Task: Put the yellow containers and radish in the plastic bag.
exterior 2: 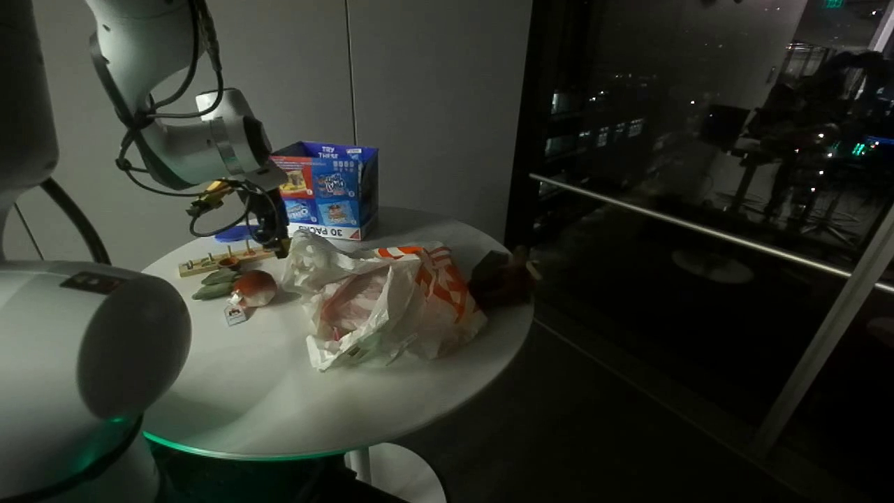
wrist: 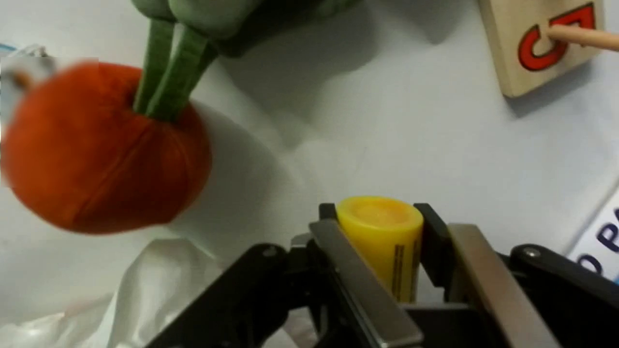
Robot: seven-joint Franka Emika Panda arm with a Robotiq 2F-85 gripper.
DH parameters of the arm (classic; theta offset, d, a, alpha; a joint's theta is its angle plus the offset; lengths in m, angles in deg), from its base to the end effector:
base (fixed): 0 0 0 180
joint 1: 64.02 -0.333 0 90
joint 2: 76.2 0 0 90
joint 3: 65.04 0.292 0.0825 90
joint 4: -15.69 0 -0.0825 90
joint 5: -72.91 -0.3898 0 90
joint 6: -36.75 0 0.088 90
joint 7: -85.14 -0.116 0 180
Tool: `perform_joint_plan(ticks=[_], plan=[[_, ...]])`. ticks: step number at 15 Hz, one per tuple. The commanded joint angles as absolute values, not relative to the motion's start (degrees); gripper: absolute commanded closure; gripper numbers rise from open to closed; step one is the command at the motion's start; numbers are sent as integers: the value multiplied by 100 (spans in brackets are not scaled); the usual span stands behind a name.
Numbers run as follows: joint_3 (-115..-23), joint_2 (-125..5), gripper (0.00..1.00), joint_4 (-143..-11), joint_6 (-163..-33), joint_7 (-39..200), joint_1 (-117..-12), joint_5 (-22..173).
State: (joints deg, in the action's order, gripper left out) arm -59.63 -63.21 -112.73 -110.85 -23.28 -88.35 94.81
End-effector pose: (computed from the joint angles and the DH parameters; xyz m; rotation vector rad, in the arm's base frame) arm 0.4776 0.2788 0.2400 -2.6630 1.5680 -0.3518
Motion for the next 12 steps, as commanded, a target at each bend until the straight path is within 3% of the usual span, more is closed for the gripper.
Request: perform_joint_plan(ticks=[1,7,12], plan=[[-6097,-7330,80,-11721,-10909,-2931,-8772,10399],[-5850,-8680,79,-12389,-10237,-3935,-7842,11386],[-5736,-9431,79,-12932,-9387,-3694,-7253,10969]])
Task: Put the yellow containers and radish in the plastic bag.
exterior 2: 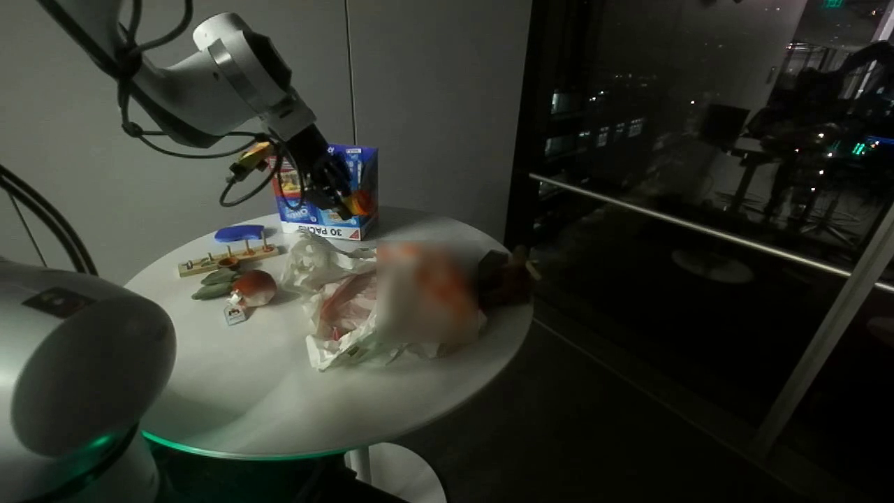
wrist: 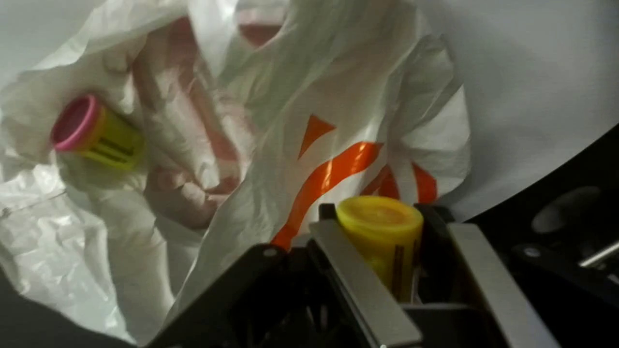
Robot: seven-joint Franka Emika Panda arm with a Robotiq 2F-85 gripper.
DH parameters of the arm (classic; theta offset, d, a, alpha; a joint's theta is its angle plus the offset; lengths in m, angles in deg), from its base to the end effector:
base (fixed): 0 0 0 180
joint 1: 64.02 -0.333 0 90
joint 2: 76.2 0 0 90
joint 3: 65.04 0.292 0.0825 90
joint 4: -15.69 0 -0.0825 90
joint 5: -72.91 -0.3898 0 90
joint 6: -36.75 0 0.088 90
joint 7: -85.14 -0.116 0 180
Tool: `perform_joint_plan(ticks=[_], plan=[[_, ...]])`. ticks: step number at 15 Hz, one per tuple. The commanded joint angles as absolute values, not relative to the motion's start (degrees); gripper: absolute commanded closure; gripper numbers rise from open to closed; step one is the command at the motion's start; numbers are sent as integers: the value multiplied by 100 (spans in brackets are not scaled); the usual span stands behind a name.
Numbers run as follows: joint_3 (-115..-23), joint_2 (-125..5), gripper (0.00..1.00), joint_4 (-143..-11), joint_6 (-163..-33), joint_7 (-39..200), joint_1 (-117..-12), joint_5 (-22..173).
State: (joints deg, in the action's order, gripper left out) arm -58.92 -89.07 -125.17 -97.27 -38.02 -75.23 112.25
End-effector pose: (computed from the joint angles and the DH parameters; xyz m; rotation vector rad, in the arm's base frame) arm 0.4590 0.1277 0.3587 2.2620 -1.8774 0.8089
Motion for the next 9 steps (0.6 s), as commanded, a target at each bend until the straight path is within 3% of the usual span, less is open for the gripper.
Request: perform_joint_plan(ticks=[1,9], plan=[[-5767,-9428,79,-13032,-9338,-3468,-7233,10708],[-5711,-8569,81,-13537,-9665,-2040,-7062,9159]])
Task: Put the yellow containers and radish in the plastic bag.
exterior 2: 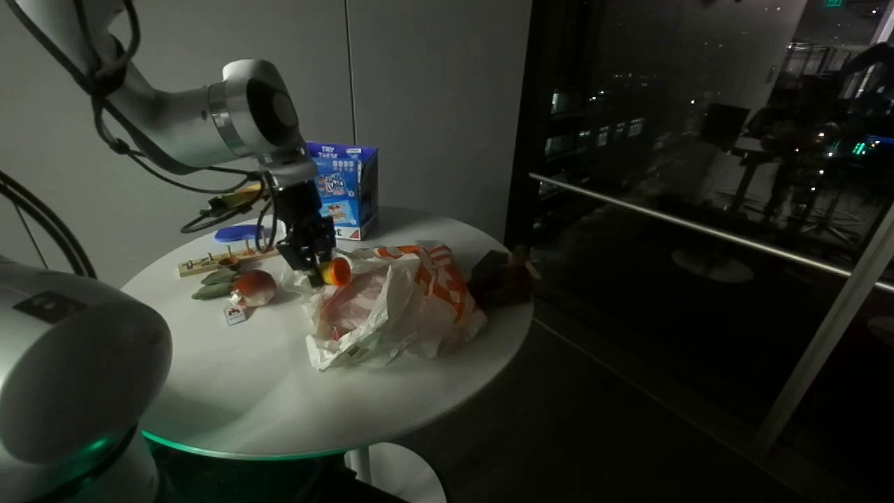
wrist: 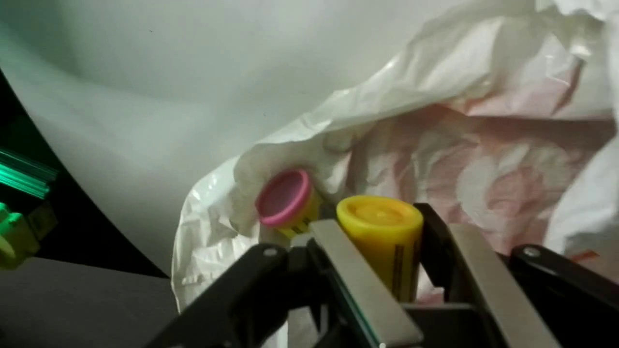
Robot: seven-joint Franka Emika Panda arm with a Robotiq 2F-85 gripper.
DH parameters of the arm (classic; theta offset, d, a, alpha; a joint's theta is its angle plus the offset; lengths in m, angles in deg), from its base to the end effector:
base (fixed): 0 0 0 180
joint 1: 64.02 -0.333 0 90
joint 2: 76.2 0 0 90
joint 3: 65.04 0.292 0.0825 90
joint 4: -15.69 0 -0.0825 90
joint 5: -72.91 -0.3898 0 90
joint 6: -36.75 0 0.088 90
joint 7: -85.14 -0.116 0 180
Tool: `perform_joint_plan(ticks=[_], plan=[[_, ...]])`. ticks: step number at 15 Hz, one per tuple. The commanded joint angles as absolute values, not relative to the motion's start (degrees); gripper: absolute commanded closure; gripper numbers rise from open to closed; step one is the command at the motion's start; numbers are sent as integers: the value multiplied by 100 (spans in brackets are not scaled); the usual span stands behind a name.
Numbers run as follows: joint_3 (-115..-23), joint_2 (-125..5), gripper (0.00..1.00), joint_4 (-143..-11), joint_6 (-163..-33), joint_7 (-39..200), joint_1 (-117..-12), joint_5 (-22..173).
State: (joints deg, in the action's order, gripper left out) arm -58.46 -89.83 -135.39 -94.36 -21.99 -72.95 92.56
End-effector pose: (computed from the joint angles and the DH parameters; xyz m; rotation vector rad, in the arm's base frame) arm 0.3999 0.0978 0.2807 2.2521 -1.8252 0.2675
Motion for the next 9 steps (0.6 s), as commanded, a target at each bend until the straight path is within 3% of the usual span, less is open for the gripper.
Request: perform_joint_plan(ticks=[1,6,7,9], plan=[[-5670,-8435,81,-13534,-9762,-2251,-6965,9437],[-5718,-8034,83,-13492,-10195,-3207,-6667,10785],[-5761,-7997,33,-13509,-10237,-3177,-6678,10706],[-5809,-8099,25,-13520,-10215,-2988,-6712,10486]])
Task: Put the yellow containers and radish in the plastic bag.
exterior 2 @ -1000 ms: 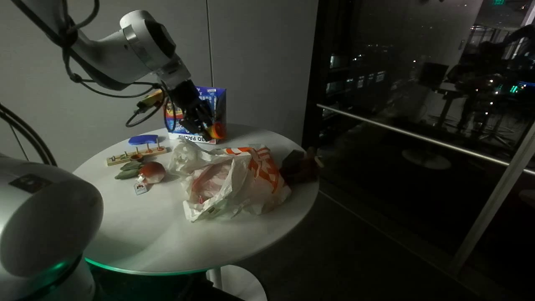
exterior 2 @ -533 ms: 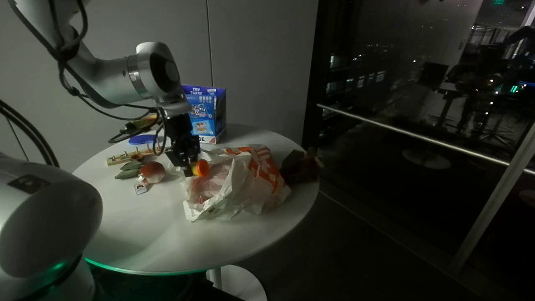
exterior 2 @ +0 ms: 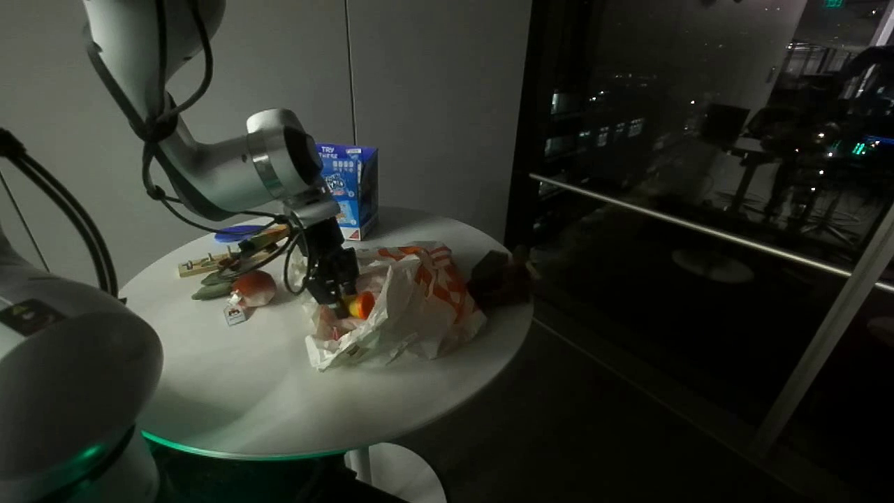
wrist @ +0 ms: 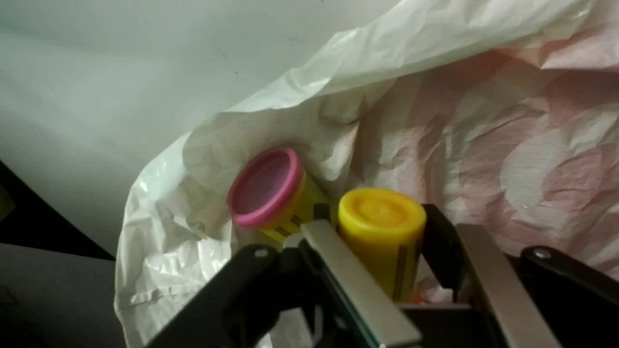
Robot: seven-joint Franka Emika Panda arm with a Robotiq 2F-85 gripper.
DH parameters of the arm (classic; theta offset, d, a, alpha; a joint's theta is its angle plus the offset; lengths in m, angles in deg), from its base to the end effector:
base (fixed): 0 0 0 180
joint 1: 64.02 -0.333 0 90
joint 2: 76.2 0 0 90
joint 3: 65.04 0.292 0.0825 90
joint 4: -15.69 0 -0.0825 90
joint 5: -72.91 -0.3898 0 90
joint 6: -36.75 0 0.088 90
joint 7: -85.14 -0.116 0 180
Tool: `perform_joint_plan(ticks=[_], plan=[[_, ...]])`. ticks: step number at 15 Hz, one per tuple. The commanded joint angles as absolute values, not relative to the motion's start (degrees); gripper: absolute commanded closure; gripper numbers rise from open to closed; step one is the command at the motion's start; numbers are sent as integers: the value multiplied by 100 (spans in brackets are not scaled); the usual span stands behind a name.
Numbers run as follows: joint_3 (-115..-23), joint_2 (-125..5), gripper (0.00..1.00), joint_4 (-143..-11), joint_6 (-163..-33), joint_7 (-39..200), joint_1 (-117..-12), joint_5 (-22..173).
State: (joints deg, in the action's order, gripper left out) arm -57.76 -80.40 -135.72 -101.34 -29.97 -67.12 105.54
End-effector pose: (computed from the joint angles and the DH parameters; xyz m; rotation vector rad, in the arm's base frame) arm 0.4060 0.0666 0.2196 2.1851 -1.7848 0.3444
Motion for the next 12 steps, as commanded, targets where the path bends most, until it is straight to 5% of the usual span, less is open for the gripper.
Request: perform_joint_plan(ticks=[1,4,12], plan=[[-5818,-8265,19,-13565,-10213,-2833,-6738,10326],[-5788,-8752,0,-13676,-10177,-2431,-6794,9905],[-6201,-10015,0,-13521,-9379,1093,-7608,6574]])
